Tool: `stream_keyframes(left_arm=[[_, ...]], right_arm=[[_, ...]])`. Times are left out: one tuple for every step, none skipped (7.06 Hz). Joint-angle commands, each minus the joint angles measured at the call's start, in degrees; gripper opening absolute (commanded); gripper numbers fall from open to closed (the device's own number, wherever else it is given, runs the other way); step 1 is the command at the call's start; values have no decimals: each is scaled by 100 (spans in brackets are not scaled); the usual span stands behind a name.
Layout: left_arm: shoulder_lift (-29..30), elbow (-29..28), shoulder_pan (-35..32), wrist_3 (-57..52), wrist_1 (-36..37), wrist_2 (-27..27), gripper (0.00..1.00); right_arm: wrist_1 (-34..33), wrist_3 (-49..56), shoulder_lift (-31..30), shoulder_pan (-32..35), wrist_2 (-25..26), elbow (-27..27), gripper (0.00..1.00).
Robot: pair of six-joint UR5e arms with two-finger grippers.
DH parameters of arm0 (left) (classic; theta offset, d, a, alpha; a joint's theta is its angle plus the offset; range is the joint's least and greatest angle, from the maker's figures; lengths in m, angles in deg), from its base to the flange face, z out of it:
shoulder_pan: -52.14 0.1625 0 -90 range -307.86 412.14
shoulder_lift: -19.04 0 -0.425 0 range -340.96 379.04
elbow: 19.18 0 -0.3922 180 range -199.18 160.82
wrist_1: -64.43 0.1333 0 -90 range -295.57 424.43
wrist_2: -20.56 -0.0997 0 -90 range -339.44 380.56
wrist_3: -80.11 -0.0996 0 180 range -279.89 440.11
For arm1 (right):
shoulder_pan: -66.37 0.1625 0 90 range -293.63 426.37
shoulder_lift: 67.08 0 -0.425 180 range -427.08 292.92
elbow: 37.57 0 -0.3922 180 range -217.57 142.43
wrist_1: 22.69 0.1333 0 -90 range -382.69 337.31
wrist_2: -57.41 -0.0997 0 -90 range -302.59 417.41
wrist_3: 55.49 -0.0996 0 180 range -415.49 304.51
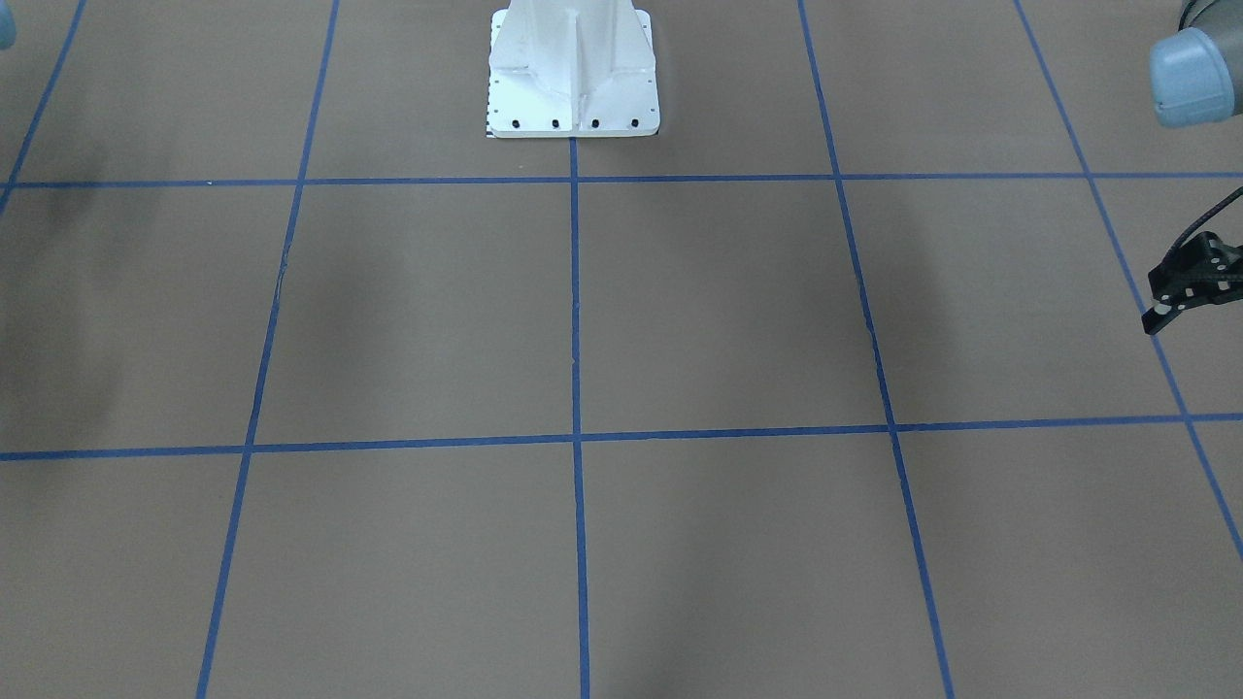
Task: Left arm hands cup to right arm to dump lemon
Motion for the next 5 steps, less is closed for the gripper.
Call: stream_keyframes(left_arm=[[-13, 54, 5, 4, 9, -3, 100], [-4, 98, 5, 4, 9, 5, 100], [-4, 133, 5, 4, 17, 5, 100], [-4, 133, 5, 4, 9, 5, 100], [-4, 151, 5, 4, 17, 5, 100]], right_arm=[[419, -1327, 28, 327, -17, 374, 30], [507, -1811, 28, 493, -18, 530, 30], [1116, -2373, 141, 643, -26, 1097, 30], [1549, -2675, 334, 810, -113, 1590, 30], [1553, -3417, 510, 950, -184, 1708, 30]])
